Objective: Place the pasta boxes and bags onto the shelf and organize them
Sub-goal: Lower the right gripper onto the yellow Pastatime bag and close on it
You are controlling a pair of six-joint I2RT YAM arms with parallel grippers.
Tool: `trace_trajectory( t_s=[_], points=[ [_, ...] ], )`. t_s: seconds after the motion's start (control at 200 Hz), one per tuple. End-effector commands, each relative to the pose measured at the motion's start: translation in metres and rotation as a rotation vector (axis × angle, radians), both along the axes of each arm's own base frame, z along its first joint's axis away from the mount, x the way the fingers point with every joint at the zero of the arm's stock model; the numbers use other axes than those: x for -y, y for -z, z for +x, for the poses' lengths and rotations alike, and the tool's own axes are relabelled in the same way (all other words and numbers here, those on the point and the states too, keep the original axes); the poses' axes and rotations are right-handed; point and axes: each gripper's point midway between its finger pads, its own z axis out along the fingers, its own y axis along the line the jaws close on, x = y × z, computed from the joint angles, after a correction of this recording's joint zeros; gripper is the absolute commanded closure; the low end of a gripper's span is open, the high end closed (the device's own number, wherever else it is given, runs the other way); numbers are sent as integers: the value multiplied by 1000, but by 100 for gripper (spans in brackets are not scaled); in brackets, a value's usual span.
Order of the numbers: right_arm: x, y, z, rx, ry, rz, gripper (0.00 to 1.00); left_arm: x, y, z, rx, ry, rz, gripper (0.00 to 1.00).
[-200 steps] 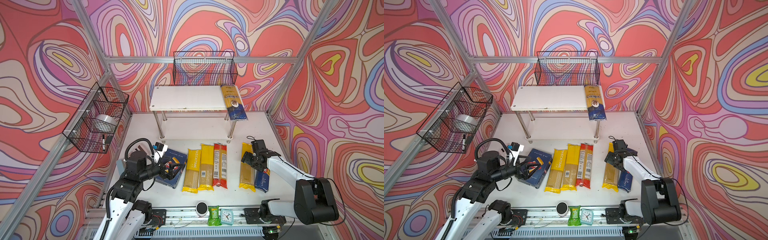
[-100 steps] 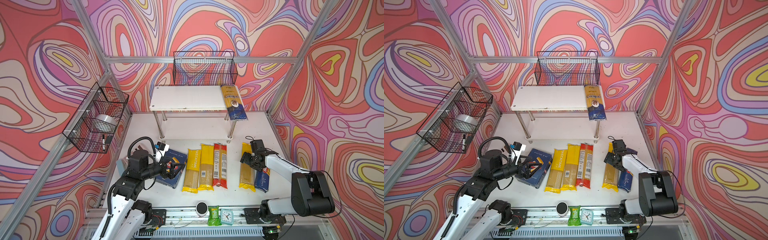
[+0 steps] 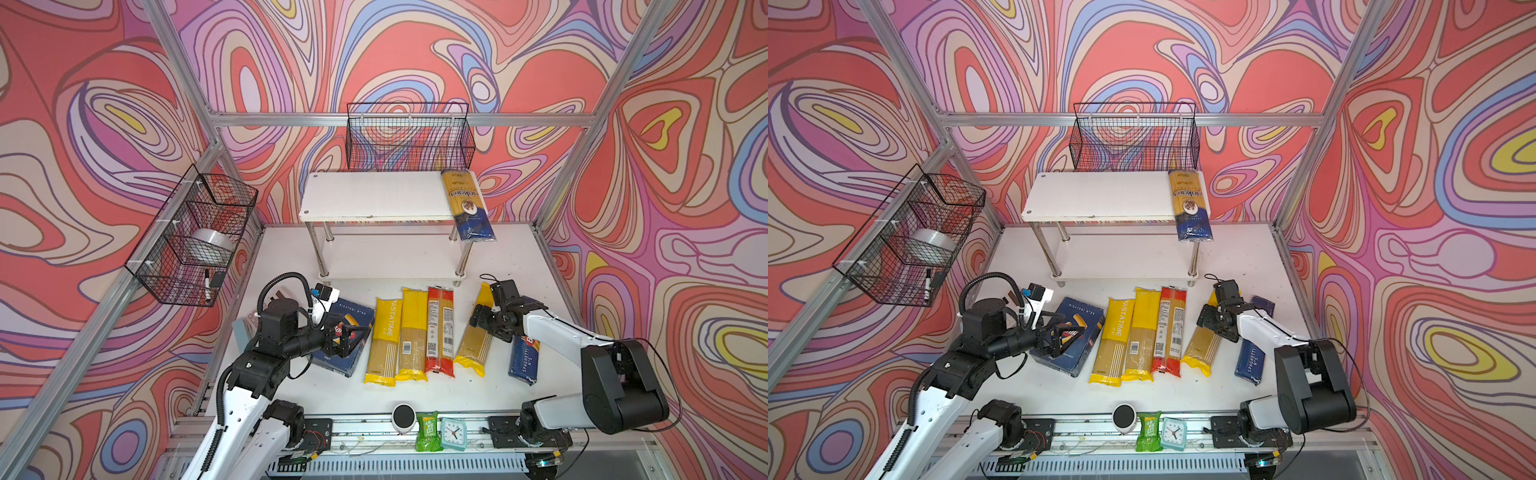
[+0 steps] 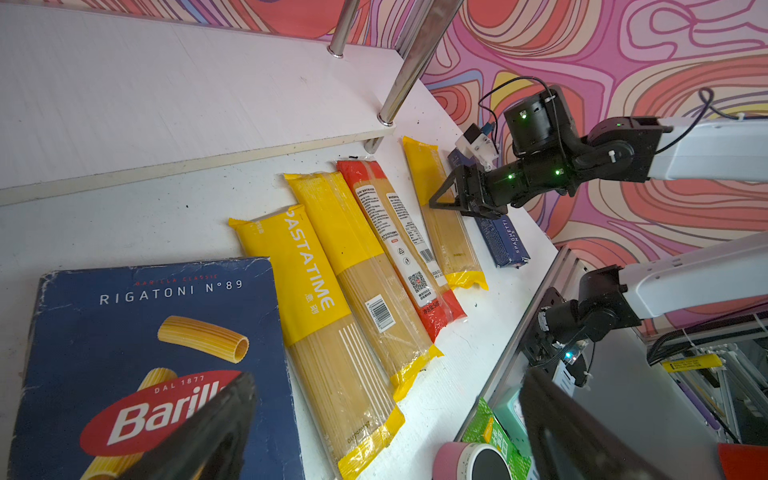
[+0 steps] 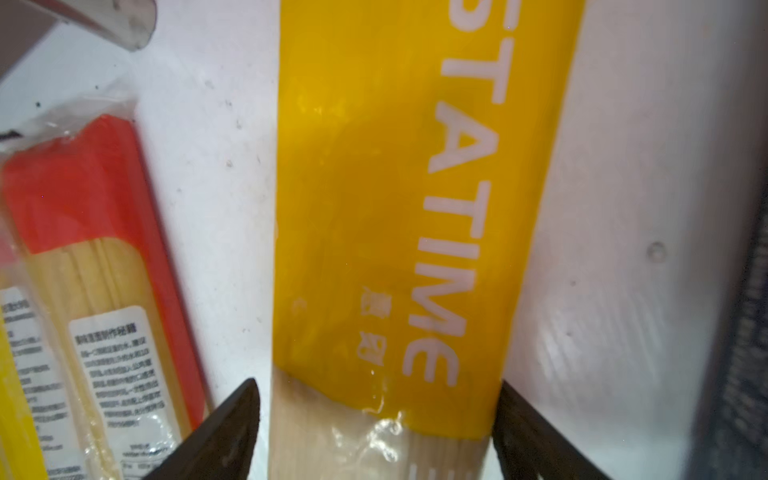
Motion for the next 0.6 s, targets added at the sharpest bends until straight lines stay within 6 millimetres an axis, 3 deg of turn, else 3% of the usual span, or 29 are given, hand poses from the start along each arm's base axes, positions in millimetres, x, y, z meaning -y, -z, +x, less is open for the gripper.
trace_trajectory(
  t_s=[0.0, 0.175, 0.28, 0.331, 0.596],
  points=[
    [7, -2, -7, -38, 27, -78, 12, 2, -4, -1, 4, 9, 5, 0],
    [11, -24, -21, -4, 75, -136, 12, 1, -2, 0, -3, 6, 11, 0],
    [3, -31, -28, 51, 104, -76, 8, 1, -2, 0, -3, 5, 14, 0],
    [-1, -30, -32, 73, 122, -41, 3, 1, -3, 0, 1, 8, 13, 0],
    [-4, -11, -46, 60, 159, -7, 1, 1, -2, -1, -5, 9, 17, 0]
  ],
)
